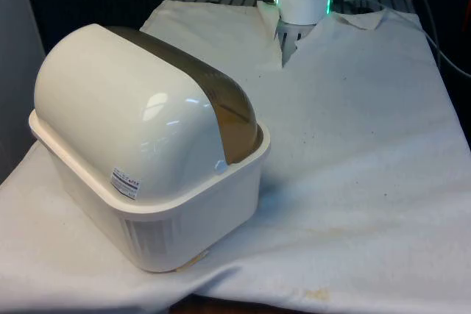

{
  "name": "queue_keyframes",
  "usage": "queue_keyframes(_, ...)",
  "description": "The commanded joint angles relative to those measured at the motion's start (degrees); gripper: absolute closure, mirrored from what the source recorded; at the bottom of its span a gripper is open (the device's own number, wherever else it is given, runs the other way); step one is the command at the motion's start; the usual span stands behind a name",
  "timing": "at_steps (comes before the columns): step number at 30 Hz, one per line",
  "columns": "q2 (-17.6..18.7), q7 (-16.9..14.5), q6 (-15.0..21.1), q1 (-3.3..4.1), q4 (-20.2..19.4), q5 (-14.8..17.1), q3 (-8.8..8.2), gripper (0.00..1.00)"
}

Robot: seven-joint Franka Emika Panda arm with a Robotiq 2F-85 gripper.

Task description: Open the lid, then close it.

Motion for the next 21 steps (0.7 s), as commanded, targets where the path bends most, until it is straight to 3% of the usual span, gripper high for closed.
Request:
queue_keyframes(1,-0.23,0.29,0.0,0.06,-0.11,-0.23,0.06,0.02)
queue_keyframes(4,-0.06,0.0,0.0,0.0,0.0,0.0,0.06,0.16)
queue_keyframes(5,-0.29,0.29,0.06,0.06,-0.17,-0.29,0.11,0.16)
queue_keyframes(8,-0.29,0.34,0.06,0.06,-0.17,-0.29,0.17,0.35)
queue_keyframes(9,-0.34,0.34,0.06,0.06,-0.17,-0.29,0.17,0.47)
queue_keyframes(14,-0.06,0.06,0.0,0.0,0.0,0.0,0.11,0.75)
queue_keyframes(16,-0.34,0.4,0.06,0.06,-0.23,-0.29,0.17,0.81)
queue_keyframes(18,-0.34,0.4,0.06,0.06,-0.23,-0.29,0.23,0.97)
queue_keyframes(21,-0.97,0.86,0.8,0.23,-0.57,-0.52,0.57,1.0)
